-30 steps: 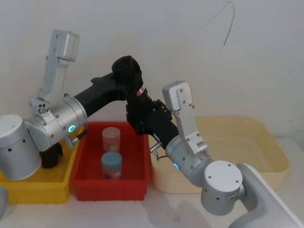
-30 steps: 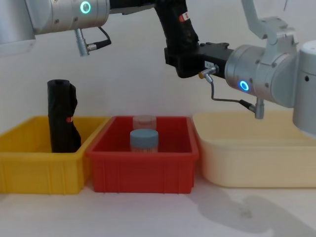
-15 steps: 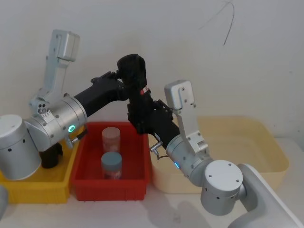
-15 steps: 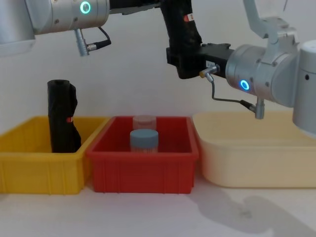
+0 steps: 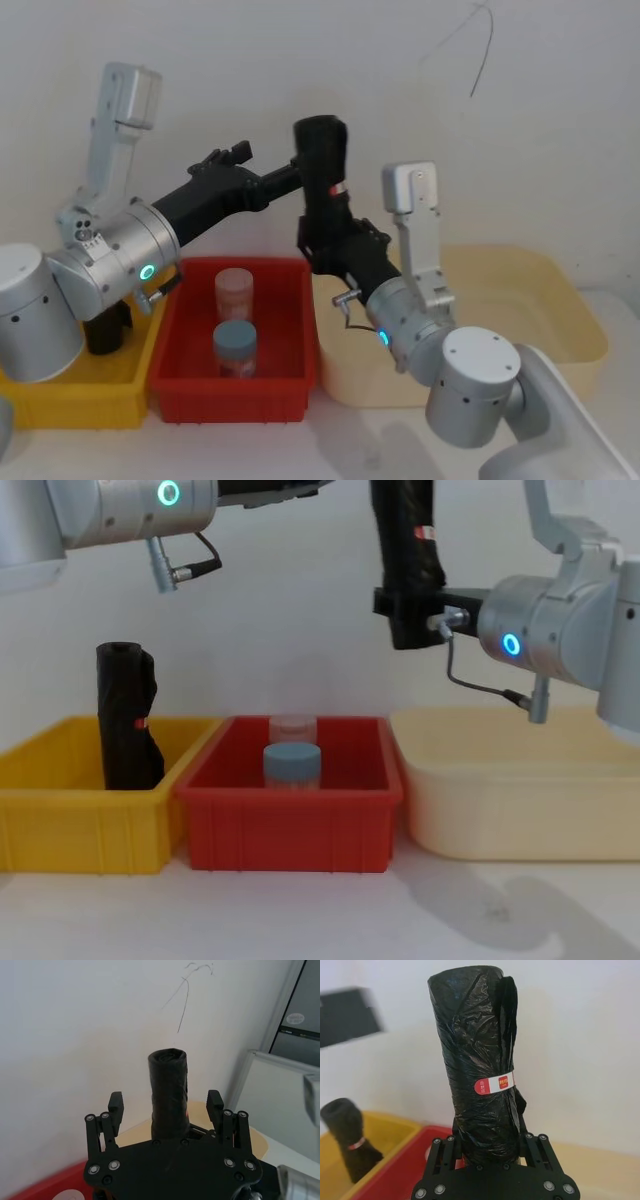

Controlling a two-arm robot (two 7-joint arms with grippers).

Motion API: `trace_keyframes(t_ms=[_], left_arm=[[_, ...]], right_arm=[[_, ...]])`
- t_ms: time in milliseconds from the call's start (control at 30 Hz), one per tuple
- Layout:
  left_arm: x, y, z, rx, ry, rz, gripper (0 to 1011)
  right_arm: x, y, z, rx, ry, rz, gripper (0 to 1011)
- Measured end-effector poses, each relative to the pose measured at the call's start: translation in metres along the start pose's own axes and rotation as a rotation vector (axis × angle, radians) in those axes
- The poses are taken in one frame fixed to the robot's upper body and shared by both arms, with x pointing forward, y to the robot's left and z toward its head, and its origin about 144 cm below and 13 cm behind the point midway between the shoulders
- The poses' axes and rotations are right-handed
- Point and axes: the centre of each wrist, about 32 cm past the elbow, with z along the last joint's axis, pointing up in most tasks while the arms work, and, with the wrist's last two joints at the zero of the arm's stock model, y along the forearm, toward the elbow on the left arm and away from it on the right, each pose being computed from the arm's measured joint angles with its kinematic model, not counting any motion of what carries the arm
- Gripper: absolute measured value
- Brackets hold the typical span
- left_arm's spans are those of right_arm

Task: Pick up the garbage bag with the one hand and transfer it to the other hand.

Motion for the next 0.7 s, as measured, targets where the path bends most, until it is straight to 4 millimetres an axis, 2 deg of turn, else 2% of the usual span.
trace_keyframes(t_ms=[400, 700], left_arm=[[-0.006, 0.019, 0.003, -0.033, 0.036, 0.043, 1001], [-0.010, 0.037, 0.004, -0.056, 0.035, 0.123, 1001]], right_arm=[[0.027, 0.003, -0.003, -0.070, 0.087, -0.155, 583], [0.046, -0.005, -0.010, -0.107, 0.102, -0.214, 583]])
